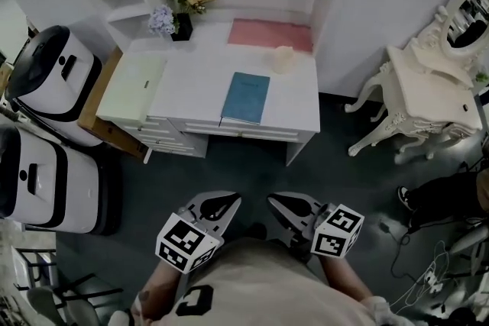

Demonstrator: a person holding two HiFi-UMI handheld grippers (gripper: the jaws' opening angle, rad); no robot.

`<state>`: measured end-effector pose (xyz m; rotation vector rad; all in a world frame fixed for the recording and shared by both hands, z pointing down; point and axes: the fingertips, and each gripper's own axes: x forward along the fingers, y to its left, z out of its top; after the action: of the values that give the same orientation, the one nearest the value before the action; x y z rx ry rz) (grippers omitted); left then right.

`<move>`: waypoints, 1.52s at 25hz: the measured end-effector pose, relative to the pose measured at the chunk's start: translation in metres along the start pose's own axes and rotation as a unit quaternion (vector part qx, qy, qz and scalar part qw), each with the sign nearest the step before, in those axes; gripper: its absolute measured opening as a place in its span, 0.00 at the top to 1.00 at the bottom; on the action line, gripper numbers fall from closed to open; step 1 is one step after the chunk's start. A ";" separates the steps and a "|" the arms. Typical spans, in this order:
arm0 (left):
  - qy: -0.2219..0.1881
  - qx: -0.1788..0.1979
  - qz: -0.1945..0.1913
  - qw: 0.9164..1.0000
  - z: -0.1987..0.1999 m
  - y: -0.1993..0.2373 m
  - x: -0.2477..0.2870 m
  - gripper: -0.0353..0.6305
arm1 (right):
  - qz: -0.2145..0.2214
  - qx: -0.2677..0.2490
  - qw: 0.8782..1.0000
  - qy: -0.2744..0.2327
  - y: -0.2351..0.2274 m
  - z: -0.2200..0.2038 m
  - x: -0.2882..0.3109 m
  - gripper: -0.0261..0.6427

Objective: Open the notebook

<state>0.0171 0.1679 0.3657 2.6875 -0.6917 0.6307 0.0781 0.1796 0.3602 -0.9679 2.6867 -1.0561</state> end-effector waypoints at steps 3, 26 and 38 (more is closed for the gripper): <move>0.008 -0.005 0.018 1.000 0.002 0.007 0.007 0.93 | 0.010 -0.003 1.000 0.006 -0.005 0.004 0.000 0.93; 0.045 0.051 -0.029 0.997 0.020 0.130 0.089 0.93 | -0.120 0.010 0.993 0.003 -0.084 0.060 0.044 0.93; 0.094 0.147 -0.042 0.984 0.000 0.191 0.131 0.93 | -0.145 0.011 0.989 0.032 -0.102 0.075 0.103 0.93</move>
<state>0.0223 -0.0433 0.4609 2.8514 -0.4618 1.0199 0.0727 0.0183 0.3830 -1.3752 2.6316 -1.1805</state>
